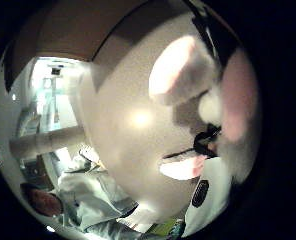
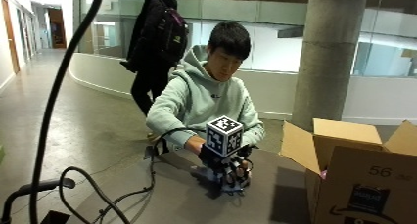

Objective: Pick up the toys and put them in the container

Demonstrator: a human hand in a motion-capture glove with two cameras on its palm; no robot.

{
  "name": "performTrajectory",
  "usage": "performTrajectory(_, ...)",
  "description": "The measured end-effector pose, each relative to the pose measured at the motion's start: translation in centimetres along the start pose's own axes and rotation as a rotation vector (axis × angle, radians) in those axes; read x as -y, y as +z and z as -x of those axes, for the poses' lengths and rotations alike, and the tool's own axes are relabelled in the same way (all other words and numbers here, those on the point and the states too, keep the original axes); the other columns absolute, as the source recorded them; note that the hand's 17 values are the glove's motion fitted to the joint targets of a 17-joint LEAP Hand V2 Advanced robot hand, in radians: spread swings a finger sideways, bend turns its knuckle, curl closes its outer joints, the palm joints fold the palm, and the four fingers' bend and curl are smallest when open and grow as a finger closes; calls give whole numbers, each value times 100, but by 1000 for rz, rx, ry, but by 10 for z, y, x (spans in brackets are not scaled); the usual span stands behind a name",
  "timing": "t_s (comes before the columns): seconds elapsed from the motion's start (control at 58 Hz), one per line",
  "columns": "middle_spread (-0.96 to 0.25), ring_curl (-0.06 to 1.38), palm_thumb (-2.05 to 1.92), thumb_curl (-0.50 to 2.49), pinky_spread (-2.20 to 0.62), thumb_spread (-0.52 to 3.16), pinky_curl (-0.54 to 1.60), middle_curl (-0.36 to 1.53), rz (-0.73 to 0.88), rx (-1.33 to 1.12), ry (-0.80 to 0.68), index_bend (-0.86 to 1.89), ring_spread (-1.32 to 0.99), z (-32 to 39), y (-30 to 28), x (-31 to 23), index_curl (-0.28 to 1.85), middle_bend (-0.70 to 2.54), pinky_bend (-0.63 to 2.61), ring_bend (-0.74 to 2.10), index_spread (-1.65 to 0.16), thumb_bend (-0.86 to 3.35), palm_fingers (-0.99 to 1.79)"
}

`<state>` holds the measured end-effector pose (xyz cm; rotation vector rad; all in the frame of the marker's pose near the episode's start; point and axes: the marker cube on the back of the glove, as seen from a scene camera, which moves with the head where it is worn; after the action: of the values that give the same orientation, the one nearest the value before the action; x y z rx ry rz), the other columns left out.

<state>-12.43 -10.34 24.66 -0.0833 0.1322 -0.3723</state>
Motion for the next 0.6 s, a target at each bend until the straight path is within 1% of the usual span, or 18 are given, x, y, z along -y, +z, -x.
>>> performTrajectory(0.052,-10,57,84,58,-36,129,39,31,12,-25,-1,17,-26,-3,-4,1,30,43,118,107,-28,32,72)
performTrajectory(0.103,-14,57,88,63,-37,122,38,34,68,-22,-4,23,-30,1,-8,-4,32,50,116,107,-29,32,83)
performTrajectory(0.19,-19,59,90,71,-39,111,40,39,169,-7,-32,29,-33,16,-23,-18,37,55,115,105,-31,33,85)
performTrajectory(0.259,-23,60,90,77,-40,102,42,42,238,-18,-73,34,-36,35,-49,-31,42,58,116,104,-33,33,84)
performTrajectory(0.31,-25,61,90,82,-40,95,43,45,252,-19,-129,38,-38,40,-84,-31,45,61,117,104,-35,33,83)
performTrajectory(0.414,-29,63,89,90,-40,82,45,50,212,8,-243,45,-42,36,-173,-8,53,65,119,104,-37,33,79)
performTrajectory(0.483,-31,64,88,96,-40,74,46,54,134,-24,-285,48,-44,50,-217,2,59,67,121,104,-39,34,76)
performTrajectory(0.534,-33,65,87,99,-40,68,47,56,64,-27,-264,50,-45,77,-243,6,63,68,123,105,-40,34,74)
performTrajectory(0.603,-34,67,86,104,-40,62,48,60,-15,22,-154,53,-46,113,-271,22,69,70,125,107,-41,35,71)
